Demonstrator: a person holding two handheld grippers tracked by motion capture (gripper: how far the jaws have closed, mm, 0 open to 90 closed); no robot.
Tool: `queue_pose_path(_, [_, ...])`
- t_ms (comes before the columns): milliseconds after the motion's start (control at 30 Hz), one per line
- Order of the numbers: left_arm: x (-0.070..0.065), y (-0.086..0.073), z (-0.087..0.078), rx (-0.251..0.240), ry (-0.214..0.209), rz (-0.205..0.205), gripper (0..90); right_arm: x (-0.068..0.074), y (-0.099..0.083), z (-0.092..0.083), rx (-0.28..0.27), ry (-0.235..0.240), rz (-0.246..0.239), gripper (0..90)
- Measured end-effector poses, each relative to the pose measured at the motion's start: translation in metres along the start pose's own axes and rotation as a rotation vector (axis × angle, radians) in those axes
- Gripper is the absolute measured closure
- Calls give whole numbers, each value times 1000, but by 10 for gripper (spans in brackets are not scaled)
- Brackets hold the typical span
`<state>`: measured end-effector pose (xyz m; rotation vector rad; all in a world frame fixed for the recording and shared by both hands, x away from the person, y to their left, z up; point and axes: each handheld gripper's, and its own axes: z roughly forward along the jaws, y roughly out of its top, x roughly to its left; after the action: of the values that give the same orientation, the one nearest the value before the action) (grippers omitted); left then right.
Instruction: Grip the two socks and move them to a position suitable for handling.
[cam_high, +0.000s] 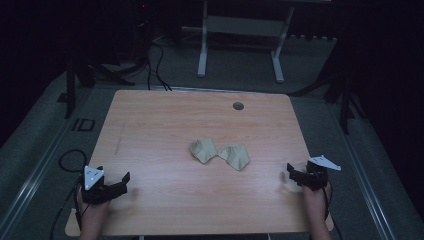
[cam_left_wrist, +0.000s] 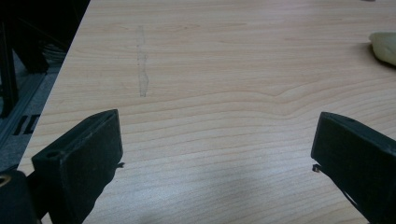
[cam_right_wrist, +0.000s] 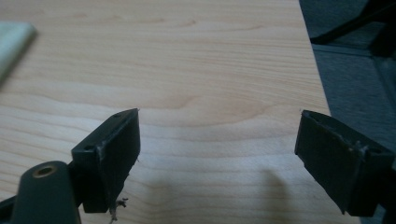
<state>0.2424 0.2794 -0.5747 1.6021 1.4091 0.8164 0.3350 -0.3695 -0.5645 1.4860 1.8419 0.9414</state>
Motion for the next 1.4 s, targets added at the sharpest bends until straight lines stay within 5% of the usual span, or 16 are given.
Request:
queue_pose_path(267, [-4, 2, 1, -10, -51, 10, 19, -2, 3, 0, 12, 61, 5, 142])
queue_pose_path(667, [-10, 3, 2, -20, -100, 24, 19, 10, 16, 12, 77, 151, -54, 142])
queue_pose_path(967, [-12, 3, 2, -16, -102, 26, 19, 37, 33, 26, 150, 261, -151, 140])
queue_pose_path(1400, [-15, 4, 3, -7, -120, 40, 19, 91, 62, 44, 181, 394, -211, 136])
